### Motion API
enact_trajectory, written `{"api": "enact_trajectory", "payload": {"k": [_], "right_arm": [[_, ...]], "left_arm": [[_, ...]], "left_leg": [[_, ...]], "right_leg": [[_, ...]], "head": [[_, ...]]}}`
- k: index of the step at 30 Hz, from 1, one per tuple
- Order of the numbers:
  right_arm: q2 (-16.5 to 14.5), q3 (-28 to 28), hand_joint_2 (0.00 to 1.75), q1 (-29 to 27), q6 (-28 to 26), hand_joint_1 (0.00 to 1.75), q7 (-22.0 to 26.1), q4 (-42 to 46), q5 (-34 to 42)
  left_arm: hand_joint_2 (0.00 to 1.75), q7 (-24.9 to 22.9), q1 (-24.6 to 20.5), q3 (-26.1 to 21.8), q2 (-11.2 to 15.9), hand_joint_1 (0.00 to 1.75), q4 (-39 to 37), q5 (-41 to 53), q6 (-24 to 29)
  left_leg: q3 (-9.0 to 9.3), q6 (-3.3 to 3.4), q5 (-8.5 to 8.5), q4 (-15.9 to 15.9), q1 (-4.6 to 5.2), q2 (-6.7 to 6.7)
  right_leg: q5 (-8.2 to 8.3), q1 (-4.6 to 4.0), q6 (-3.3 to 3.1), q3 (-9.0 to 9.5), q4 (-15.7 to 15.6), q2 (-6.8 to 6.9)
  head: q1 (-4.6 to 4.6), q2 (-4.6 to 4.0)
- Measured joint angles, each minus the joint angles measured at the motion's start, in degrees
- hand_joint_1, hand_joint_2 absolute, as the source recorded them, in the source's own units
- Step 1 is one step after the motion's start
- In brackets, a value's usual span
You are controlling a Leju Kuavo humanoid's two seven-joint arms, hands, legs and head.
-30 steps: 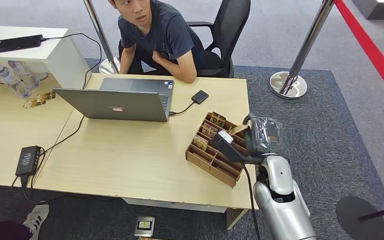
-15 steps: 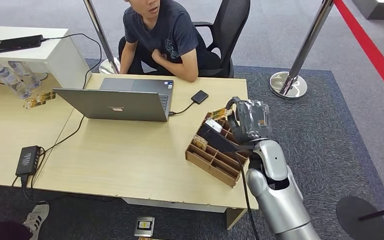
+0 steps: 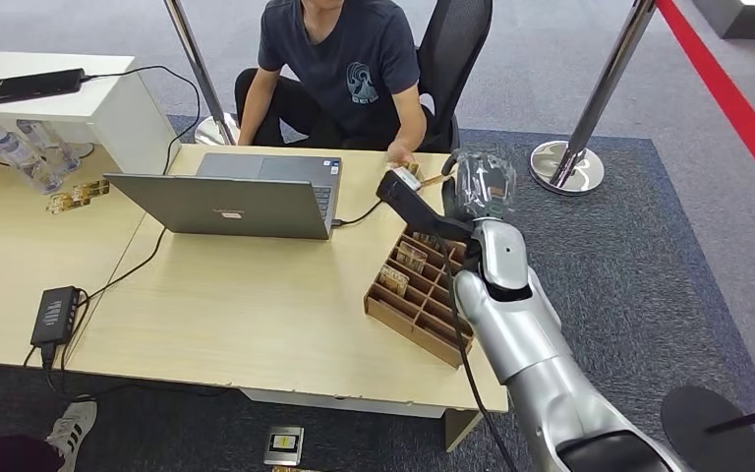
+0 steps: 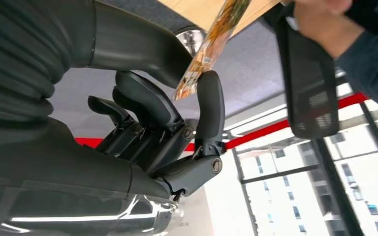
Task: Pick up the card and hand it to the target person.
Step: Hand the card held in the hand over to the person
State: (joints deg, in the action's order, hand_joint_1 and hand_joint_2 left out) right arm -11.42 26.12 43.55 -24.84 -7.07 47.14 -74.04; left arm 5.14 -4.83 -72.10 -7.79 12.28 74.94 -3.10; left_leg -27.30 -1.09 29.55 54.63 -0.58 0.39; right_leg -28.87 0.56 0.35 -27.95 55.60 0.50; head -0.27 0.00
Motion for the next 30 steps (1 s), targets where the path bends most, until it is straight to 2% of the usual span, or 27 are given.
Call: {"api": "enact_trajectory", "payload": {"k": [5,6,9,10,13,16,23,30], "right_arm": [[-0.16,-2.53,1.75,1.49,-2.17,1.75,-2.38,-4.56,-2.3],[-0.18,-2.97,1.75,1.5,-2.31,1.56,-2.5,-5.06,-2.62],[-0.33,-3.81,1.75,1.5,-2.2,0.25,-1.26,-6.04,-2.99],[-0.48,-3.9,1.75,1.5,-1.91,0.0,-0.04,-6.29,-2.79],[-1.26,-3.96,1.75,1.49,-1.06,0.0,4.15,-6.85,-1.88],[-1.9,-3.94,1.75,1.43,-1.05,0.0,5.95,-7.03,-1.33],[-1.67,-3.91,1.75,-1.03,-1.05,0.0,5.48,-5.08,-2.14],[0.21,-3.89,1.75,-8.14,-1.84,0.0,4.59,3.65,-2.7]], "left_arm": [[0.0,-0.12,-0.03,0.17,-0.07,0.0,-0.01,0.51,0.0],[0.0,-0.15,-0.04,0.23,-0.08,0.0,-0.01,0.59,-0.01],[0.0,-0.21,-0.06,0.41,-0.14,0.0,-0.02,0.89,-0.06],[0.0,-0.22,-0.08,0.46,-0.15,0.0,-0.02,1.03,-0.1],[0.0,-0.12,-0.17,0.58,-0.17,0.0,-0.02,1.33,-0.31],[0.0,0.17,-0.19,0.77,-0.17,0.0,-0.02,1.48,-0.4],[0.0,-0.01,-0.18,1.33,-0.17,0.0,-0.02,1.46,-0.44],[0.0,0.21,-0.1,1.34,-0.19,0.0,-0.04,-0.53,-0.21]], "left_leg": [[0.0,0.0,0.0,0.0,0.0,-0.01],[0.0,0.0,0.0,0.0,0.0,-0.01],[-0.01,0.0,0.0,0.0,0.0,-0.01],[-0.01,0.0,0.0,0.0,0.0,-0.01],[-0.01,-0.01,0.0,0.0,-0.01,0.0],[-0.01,-0.02,-0.01,0.0,-0.03,0.0],[-0.02,-0.02,-0.01,0.0,-0.02,-0.01],[-0.04,-0.01,0.0,0.0,-0.03,-0.03]], "right_leg": [[0.0,0.0,0.0,-0.01,0.0,0.0],[0.0,0.0,0.0,-0.01,0.0,0.0],[0.0,0.0,0.0,-0.01,0.01,0.0],[0.0,0.0,0.0,-0.02,0.01,0.0],[0.0,0.0,-0.01,-0.04,0.02,0.0],[0.0,0.0,-0.01,-0.05,0.02,0.0],[0.0,-0.01,0.0,-0.05,0.0,0.0],[0.0,0.0,0.0,-0.09,-0.04,0.0]], "head": [[0.01,0.0],[0.01,0.0],[0.01,0.0],[0.0,0.0],[0.0,0.0],[0.0,0.0],[0.01,0.0],[0.0,0.0]]}}
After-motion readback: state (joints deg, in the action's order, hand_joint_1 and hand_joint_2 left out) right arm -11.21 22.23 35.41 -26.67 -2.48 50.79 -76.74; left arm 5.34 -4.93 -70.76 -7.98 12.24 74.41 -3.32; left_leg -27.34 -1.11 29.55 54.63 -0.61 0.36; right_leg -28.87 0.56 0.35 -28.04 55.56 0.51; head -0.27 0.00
